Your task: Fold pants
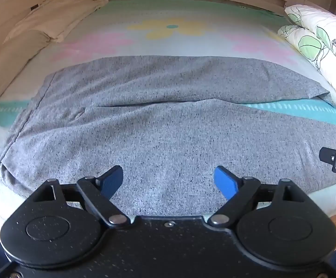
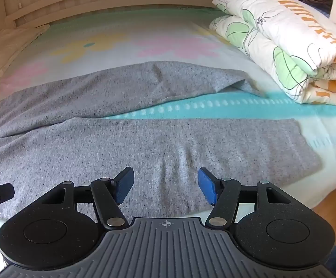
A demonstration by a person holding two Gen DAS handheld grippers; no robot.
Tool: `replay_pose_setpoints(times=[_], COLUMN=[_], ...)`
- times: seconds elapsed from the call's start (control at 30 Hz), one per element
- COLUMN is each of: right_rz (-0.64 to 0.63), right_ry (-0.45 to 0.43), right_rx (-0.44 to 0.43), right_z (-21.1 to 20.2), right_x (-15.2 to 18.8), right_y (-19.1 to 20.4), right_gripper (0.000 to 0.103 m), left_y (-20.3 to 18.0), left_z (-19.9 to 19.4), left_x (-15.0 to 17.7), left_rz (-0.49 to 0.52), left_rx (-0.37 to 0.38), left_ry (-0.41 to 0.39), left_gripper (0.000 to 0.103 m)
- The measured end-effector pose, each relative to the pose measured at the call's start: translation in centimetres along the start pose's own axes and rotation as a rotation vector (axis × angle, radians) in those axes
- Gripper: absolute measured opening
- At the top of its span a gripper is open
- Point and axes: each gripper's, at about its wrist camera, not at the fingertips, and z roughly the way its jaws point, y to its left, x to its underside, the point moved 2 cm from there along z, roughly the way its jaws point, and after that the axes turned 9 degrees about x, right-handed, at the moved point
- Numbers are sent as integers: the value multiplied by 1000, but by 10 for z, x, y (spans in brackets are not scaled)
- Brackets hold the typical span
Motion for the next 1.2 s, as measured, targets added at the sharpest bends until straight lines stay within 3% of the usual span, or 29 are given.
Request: replay_pose_setpoints(times=[0.03,0.4,1.2], right_rz=[5,-5,-7], right_ry=[31,34,53], right_rx=[-13,-7,-10], right_z=[2,4,9], right_x=[-1,-4,2], right_y=[-1,3,8], right_gripper=[59,59,59], left_y=[0,-7,-6], left_z=[0,3,10], left_x=[0,14,9], left_rz=[-7,10,2], left_rx=[10,23,17], left_ry=[2,17,37], left_gripper=[86,85,85])
